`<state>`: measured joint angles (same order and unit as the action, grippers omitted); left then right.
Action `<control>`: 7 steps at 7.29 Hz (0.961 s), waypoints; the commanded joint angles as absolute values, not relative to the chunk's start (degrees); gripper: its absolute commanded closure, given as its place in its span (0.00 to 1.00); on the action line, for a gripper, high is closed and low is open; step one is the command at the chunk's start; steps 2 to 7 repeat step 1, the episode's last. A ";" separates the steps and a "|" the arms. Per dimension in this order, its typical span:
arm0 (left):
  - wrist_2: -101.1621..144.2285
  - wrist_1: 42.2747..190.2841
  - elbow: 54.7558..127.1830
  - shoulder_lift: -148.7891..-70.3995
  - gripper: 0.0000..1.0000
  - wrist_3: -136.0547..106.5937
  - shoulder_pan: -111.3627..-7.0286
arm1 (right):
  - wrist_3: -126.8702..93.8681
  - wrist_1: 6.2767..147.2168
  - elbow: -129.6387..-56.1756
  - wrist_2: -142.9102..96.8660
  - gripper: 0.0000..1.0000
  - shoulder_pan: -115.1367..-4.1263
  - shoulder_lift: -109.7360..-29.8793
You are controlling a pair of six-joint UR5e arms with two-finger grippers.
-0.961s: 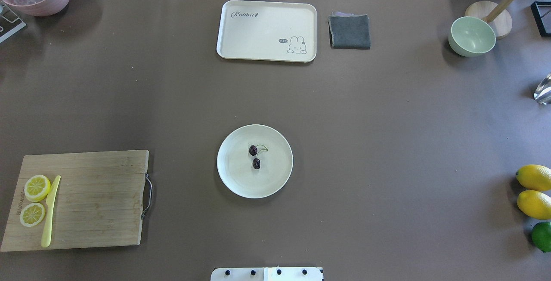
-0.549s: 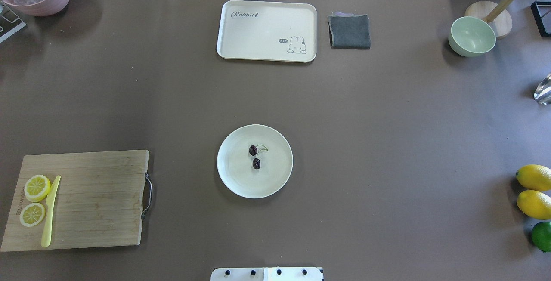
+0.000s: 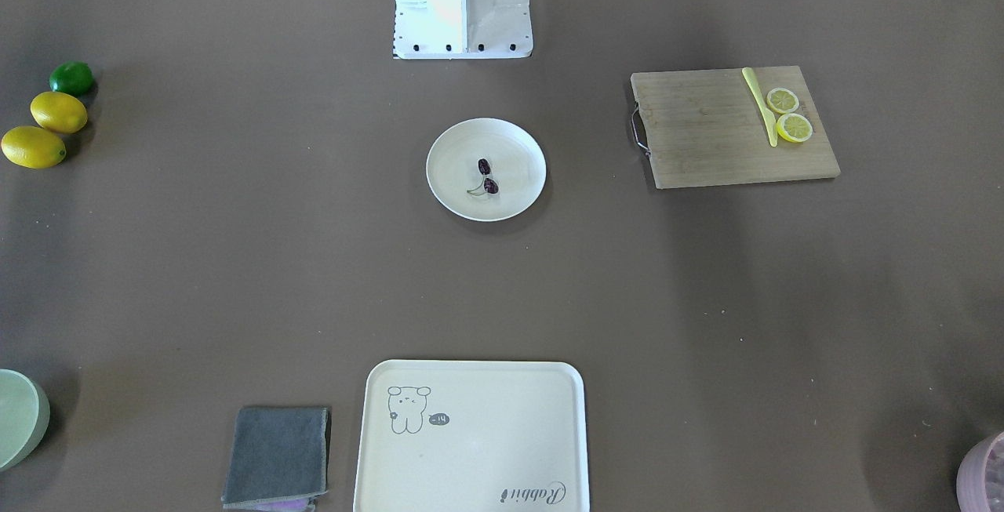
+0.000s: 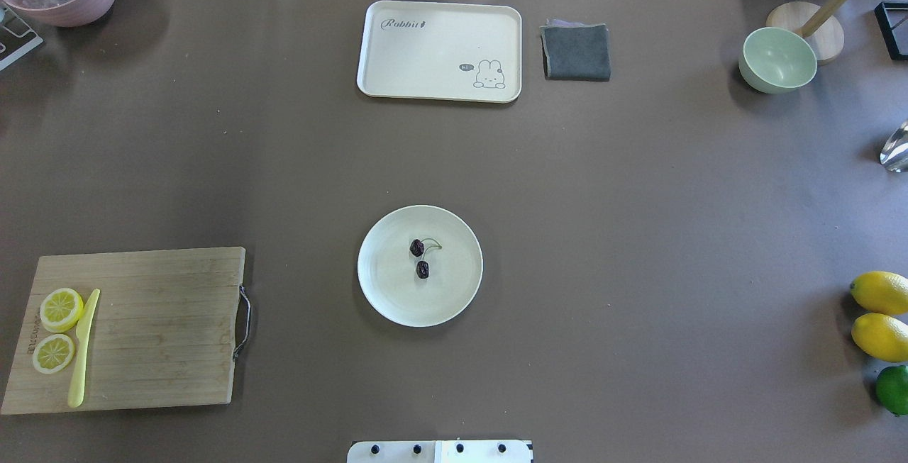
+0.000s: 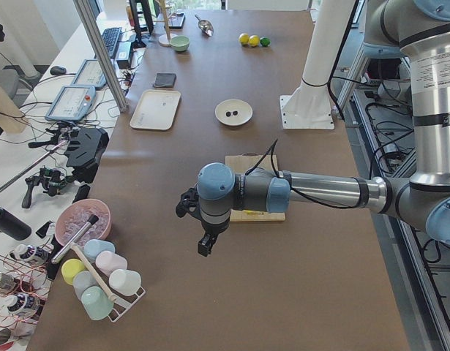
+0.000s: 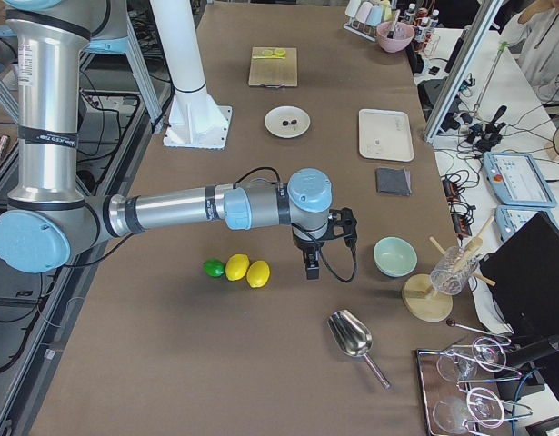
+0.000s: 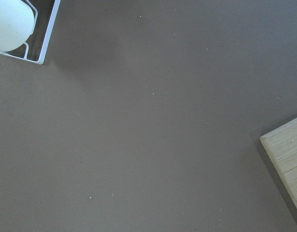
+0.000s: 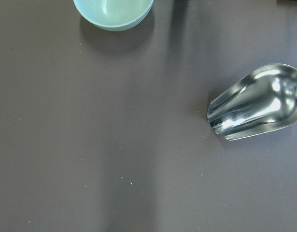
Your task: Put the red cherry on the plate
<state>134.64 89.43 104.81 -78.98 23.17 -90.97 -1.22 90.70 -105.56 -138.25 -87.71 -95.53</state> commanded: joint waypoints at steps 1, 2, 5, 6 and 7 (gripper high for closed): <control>134.74 89.56 105.12 -78.22 0.02 23.29 -90.88 | -1.23 90.62 -105.56 -138.34 0.00 -87.63 -95.71; 134.74 89.56 105.12 -78.22 0.02 23.29 -90.88 | -1.23 90.62 -105.56 -138.34 0.00 -87.63 -95.71; 134.74 89.56 105.12 -78.22 0.02 23.29 -90.88 | -1.23 90.62 -105.56 -138.34 0.00 -87.63 -95.71; 134.74 89.56 105.12 -78.22 0.02 23.29 -90.88 | -1.23 90.62 -105.56 -138.34 0.00 -87.63 -95.71; 134.74 89.56 105.12 -78.22 0.02 23.29 -90.88 | -1.23 90.62 -105.56 -138.34 0.00 -87.63 -95.71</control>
